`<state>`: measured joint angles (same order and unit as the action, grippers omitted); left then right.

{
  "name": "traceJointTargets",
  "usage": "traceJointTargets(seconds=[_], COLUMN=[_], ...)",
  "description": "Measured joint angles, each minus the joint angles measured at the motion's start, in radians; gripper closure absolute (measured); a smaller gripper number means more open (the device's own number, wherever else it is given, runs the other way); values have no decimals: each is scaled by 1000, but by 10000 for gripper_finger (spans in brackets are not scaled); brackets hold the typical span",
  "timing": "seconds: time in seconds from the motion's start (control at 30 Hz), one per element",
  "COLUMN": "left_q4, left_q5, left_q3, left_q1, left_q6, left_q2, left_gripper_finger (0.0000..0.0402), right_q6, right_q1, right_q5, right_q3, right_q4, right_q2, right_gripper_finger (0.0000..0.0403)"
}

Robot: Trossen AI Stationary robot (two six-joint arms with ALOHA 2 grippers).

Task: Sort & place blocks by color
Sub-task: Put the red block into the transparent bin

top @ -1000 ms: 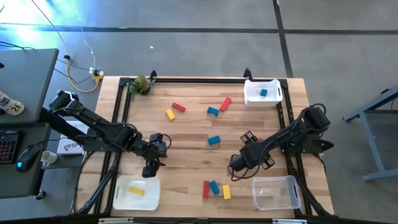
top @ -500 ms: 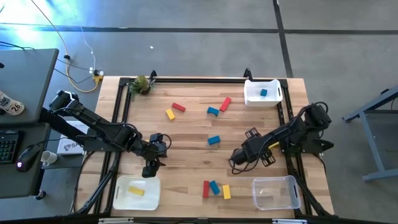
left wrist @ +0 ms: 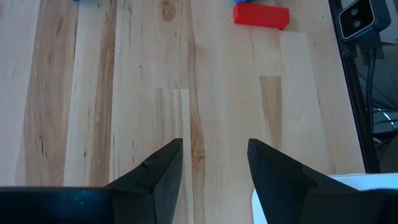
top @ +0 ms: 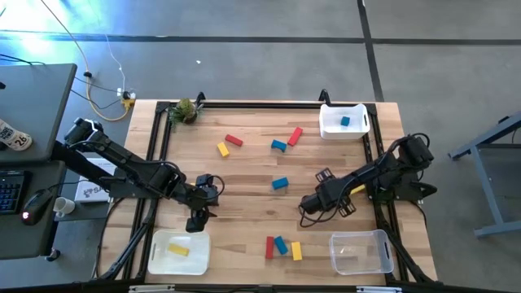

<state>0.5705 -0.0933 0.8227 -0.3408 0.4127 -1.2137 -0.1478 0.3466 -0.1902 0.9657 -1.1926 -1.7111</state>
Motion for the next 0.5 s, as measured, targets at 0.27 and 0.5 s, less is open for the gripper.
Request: traceJointTargets(seconds=[0.27, 0.5], left_q4=[0, 0], left_q5=[0, 0], left_q3=[0, 0], left_q1=[0, 0], left_q6=[2, 2], left_q2=[0, 0], left_gripper_finger=[234, 234], right_q6=[16, 11], right_q1=[0, 0], right_q5=[18, 29], right_q3=[0, 0], right_q4=[2, -3], right_q2=[0, 0], right_gripper_finger=[174, 174])
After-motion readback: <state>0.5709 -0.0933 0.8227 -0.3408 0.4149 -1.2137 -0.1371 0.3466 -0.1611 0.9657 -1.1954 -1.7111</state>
